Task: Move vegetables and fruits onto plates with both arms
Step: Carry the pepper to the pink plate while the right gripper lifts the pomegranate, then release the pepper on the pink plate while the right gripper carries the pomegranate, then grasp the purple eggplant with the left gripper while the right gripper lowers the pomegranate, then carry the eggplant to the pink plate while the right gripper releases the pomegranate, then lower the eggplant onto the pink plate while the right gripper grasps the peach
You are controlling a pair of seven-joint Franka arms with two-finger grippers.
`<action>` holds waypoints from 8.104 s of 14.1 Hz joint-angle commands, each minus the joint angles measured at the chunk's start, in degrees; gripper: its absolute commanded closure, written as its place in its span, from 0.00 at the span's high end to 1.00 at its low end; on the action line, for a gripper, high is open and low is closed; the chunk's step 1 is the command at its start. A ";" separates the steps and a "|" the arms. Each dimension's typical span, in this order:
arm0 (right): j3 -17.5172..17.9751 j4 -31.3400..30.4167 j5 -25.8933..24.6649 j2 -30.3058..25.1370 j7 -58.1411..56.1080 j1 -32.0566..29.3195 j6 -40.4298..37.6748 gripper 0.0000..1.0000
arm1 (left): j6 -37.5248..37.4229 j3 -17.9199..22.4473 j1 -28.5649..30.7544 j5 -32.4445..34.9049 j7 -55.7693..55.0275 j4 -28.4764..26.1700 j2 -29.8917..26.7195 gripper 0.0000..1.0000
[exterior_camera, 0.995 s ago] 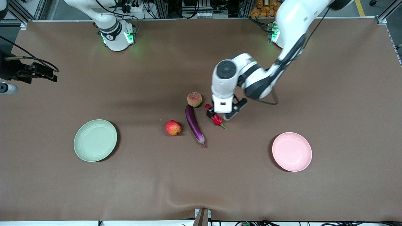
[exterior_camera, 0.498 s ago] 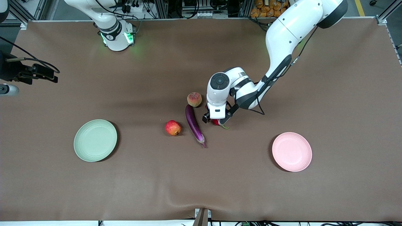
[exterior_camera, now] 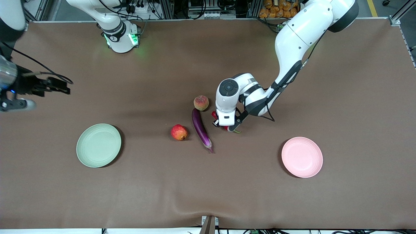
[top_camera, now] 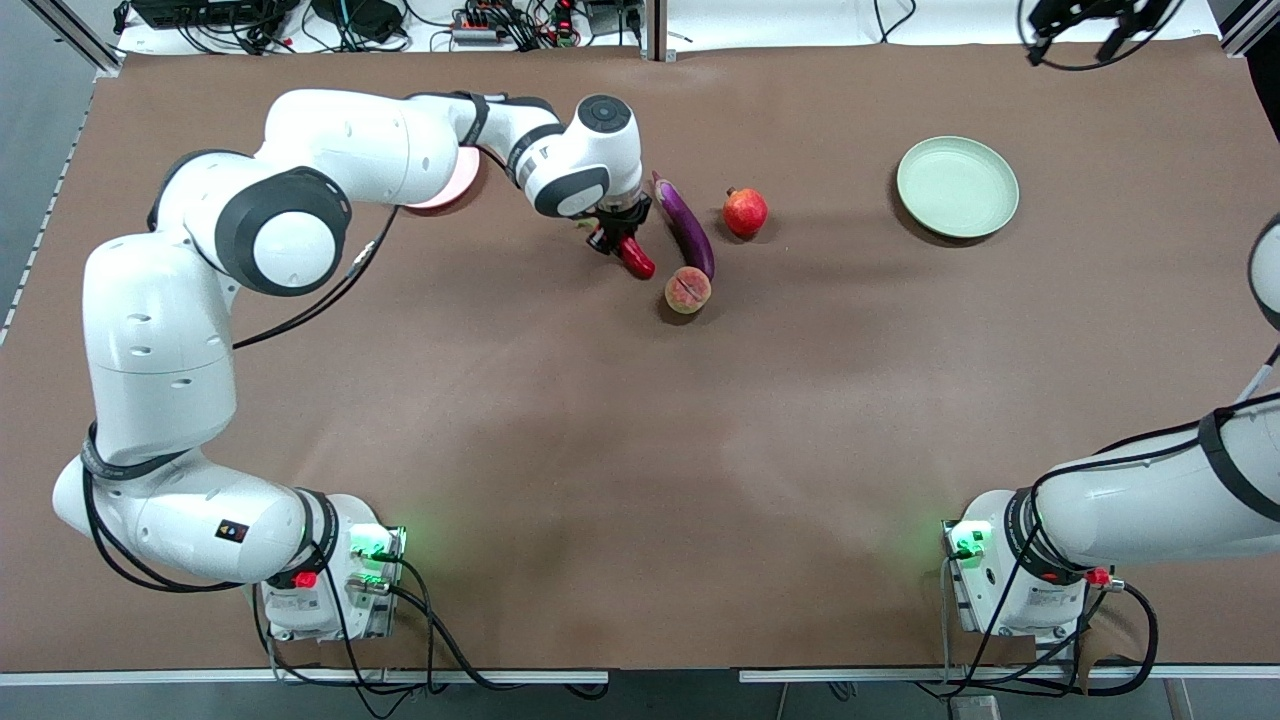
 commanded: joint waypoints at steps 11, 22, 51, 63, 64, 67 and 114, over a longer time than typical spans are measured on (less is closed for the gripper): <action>-0.15 3.51 5.35 23.41 24.14 24.88 25.51 1.00 | -17.77 -0.61 23.96 -2.94 44.16 3.12 -14.03 0.00; -0.24 6.77 -3.51 36.88 32.34 31.05 38.63 1.00 | -14.79 3.78 30.75 -2.59 56.16 13.67 0.64 0.00; -0.33 3.26 -4.49 26.86 8.19 8.74 27.91 0.03 | -8.20 -3.43 4.41 -4.44 8.64 16.21 3.72 1.00; -0.41 -2.72 -4.93 31.52 -8.00 -3.76 38.27 0.40 | 7.98 6.25 -12.23 -4.52 -0.01 23.43 12.42 1.00; -0.33 -2.64 -5.63 31.61 -8.26 -3.76 38.54 0.84 | 8.51 7.21 -12.67 -4.52 0.17 23.43 12.78 1.00; -0.33 -2.02 -5.90 31.52 -8.35 -3.58 38.89 1.00 | 8.86 9.06 -14.34 -4.52 0.52 23.17 12.87 0.84; 1.96 -4.04 0.42 32.66 74.79 45.90 36.35 1.00 | -17.13 -1.57 31.36 -11.38 61.69 20.62 0.40 1.00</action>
